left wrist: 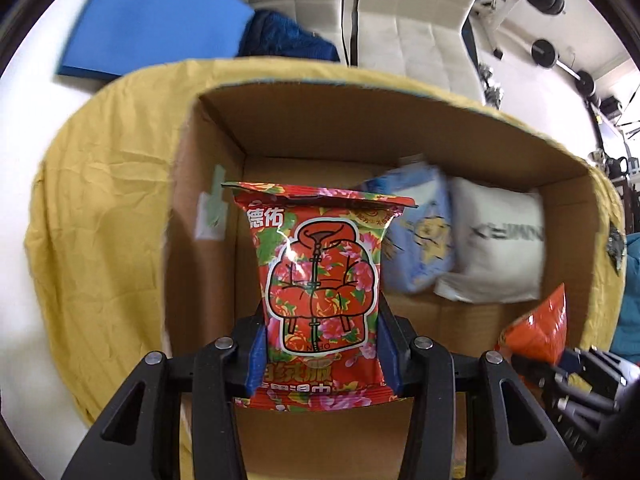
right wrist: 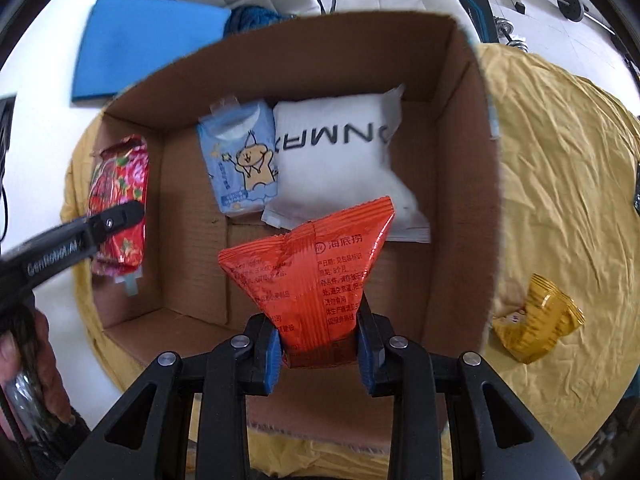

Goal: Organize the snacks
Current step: 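Carry the red floral packet with the left tool while the right tool carries the orange packet into the box, then release both packets in the box and lift both tools away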

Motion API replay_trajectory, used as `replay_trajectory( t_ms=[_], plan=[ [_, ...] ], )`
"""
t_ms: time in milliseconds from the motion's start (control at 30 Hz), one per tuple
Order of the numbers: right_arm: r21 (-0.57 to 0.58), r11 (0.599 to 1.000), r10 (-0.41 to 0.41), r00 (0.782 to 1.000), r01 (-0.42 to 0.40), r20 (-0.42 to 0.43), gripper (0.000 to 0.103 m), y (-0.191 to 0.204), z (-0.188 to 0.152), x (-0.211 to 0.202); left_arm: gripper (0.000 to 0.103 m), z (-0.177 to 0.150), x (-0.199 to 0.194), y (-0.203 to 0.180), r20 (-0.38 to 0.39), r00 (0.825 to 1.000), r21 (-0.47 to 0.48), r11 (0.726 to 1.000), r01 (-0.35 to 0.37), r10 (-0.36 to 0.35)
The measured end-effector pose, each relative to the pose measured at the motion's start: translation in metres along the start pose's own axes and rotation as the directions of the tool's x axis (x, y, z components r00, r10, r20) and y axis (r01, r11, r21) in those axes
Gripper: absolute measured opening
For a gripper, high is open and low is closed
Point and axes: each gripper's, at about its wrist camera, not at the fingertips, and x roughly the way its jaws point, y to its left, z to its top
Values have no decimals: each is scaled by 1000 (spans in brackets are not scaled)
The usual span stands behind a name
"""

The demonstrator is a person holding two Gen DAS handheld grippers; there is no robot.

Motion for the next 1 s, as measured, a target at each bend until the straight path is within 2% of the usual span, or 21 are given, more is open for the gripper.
replay_trajectory(
  t_ms=[167, 333, 500, 733, 933, 1000],
  plan=[
    [1, 999, -47, 998, 48, -48, 32, 6, 11, 34, 42, 30, 46, 0, -71, 997, 25, 1000, -11, 13],
    [16, 997, -77, 994, 79, -83, 32, 3, 12, 56, 42, 52, 73, -9, -95, 995, 51, 999, -3, 8],
    [28, 996, -86, 991, 90, -99, 32, 5, 11, 68, 42, 67, 82, -18, -109, 994, 68, 998, 11, -4],
    [52, 993, -97, 990, 102, -102, 32, 6, 13, 76, 43, 69, 87, -28, -114, 993, 103, 995, 3, 9],
    [60, 992, -105, 986, 113, -126, 33, 6, 15, 84, 46, 76, 90, -26, -131, 991, 122, 993, 4, 12],
    [70, 991, -100, 985, 111, -143, 33, 5, 19, 87, 51, 80, 92, -24, -146, 989, 109, 994, 8, 8]
  ],
)
